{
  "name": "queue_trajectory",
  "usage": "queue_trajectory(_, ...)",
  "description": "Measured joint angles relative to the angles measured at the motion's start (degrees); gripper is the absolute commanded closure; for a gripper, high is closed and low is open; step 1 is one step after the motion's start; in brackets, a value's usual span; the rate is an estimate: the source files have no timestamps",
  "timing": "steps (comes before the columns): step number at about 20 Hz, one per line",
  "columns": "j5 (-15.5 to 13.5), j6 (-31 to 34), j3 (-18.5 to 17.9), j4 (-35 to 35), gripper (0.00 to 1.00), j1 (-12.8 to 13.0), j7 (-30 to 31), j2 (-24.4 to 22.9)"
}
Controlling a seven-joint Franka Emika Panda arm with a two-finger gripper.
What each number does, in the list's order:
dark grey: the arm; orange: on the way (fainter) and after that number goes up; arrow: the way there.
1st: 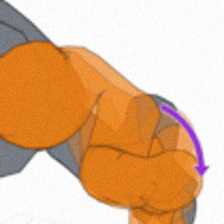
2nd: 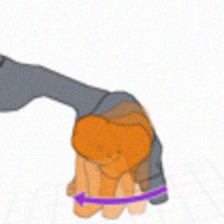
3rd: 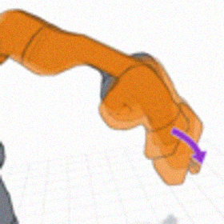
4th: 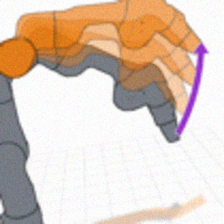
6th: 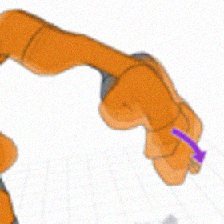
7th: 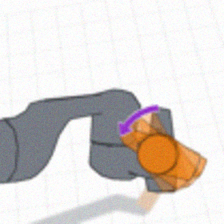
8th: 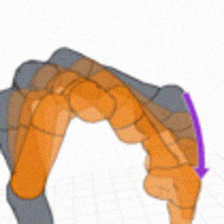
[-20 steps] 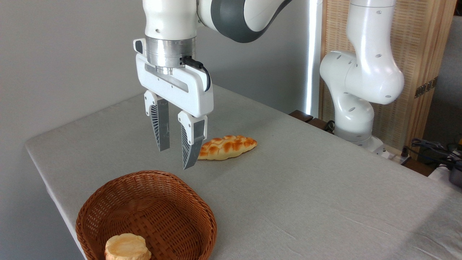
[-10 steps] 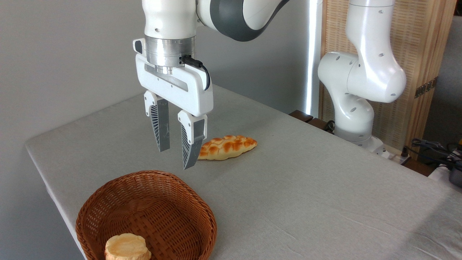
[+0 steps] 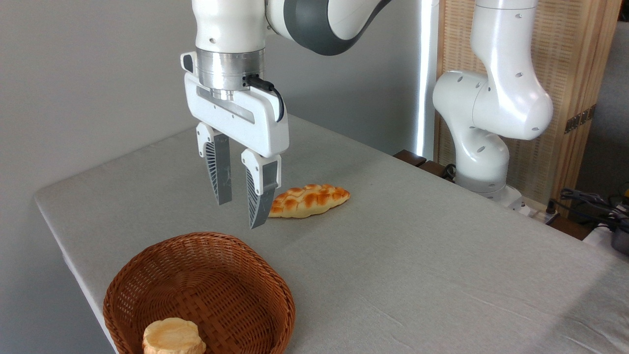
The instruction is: Put bread into the basket
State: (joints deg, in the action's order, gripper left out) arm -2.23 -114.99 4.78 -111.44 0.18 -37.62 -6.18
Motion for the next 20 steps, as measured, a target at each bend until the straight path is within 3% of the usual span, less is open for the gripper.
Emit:
queue_trajectory(5,0.0,2.1,0.3,-1.7,0.0,1.2,0.0,-0.8)
queue_trajectory(9,0.0,3.3,0.2,-6.3,0.0,3.2,-0.3,-4.2)
queue_trajectory(16,0.0,8.4,0.2,-12.2,0.0,10.5,-0.5,-8.4)
queue_trajectory(20,0.0,8.5,0.2,-15.0,0.0,13.3,-4.7,-8.4)
